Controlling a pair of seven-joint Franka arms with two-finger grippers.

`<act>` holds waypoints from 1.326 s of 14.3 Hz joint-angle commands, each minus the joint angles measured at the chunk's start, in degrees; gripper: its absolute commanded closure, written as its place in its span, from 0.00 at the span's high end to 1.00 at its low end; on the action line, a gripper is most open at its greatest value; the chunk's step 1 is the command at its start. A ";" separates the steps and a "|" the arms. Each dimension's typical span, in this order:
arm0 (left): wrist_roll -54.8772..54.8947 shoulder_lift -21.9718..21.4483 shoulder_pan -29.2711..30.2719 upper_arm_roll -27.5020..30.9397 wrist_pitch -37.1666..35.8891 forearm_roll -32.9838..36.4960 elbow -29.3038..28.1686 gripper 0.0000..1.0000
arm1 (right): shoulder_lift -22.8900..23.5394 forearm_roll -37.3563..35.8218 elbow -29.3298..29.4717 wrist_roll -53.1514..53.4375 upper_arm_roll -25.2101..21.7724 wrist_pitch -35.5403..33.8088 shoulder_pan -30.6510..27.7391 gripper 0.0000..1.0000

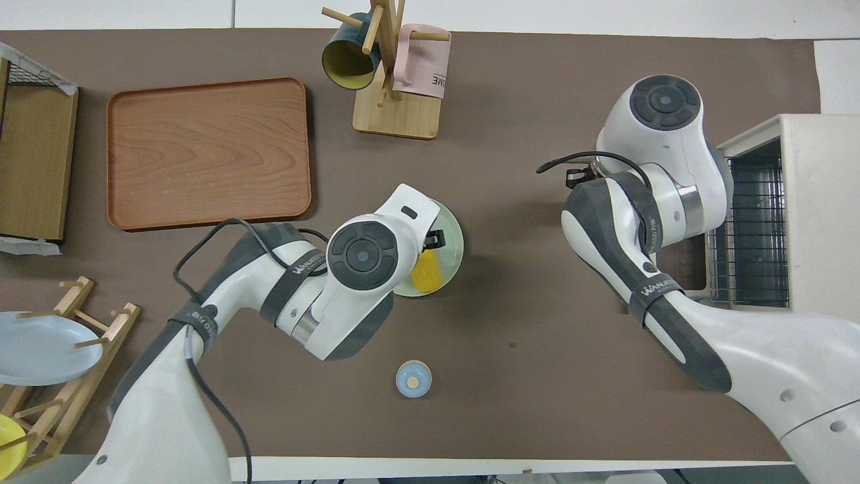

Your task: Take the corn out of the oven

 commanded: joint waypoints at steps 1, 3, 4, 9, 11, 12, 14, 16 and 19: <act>-0.65 4.26 -0.47 1.23 0.44 0.81 4.21 0.26 | -1.75 -0.76 -3.93 -0.60 0.77 1.55 -1.36 0.00; -0.21 4.53 0.23 1.14 1.23 0.81 4.21 0.05 | -0.96 -1.55 -3.93 -0.68 0.77 1.47 -2.07 0.00; -0.21 4.53 0.24 1.14 1.23 0.72 4.21 0.00 | -0.78 -2.16 -3.93 -0.86 0.69 1.29 -2.16 0.00; 9.41 2.17 8.12 3.07 -12.63 0.81 10.80 0.00 | -0.78 -8.92 -2.97 -1.39 0.77 -2.65 -2.86 0.00; 22.92 1.63 15.58 2.99 -12.31 0.72 10.01 0.00 | -0.69 -10.60 -1.22 -2.35 0.86 -5.03 -2.69 0.00; 29.61 1.89 19.19 2.90 -10.48 0.20 9.75 0.00 | -0.60 -10.78 0.53 -4.01 0.78 -7.13 -2.77 0.00; 39.04 6.43 26.13 2.90 -5.39 -0.24 10.62 0.00 | 0.53 -10.87 7.20 -8.14 0.77 -13.62 -2.86 0.00; 47.12 8.05 31.32 2.90 -3.17 -0.24 10.89 0.04 | -0.33 -10.70 10.65 -10.95 0.86 -17.33 -3.82 0.00; 49.10 7.96 32.76 3.34 -1.14 -0.24 10.97 1.00 | -5.07 -10.08 10.66 -18.50 0.86 -20.50 -8.20 0.00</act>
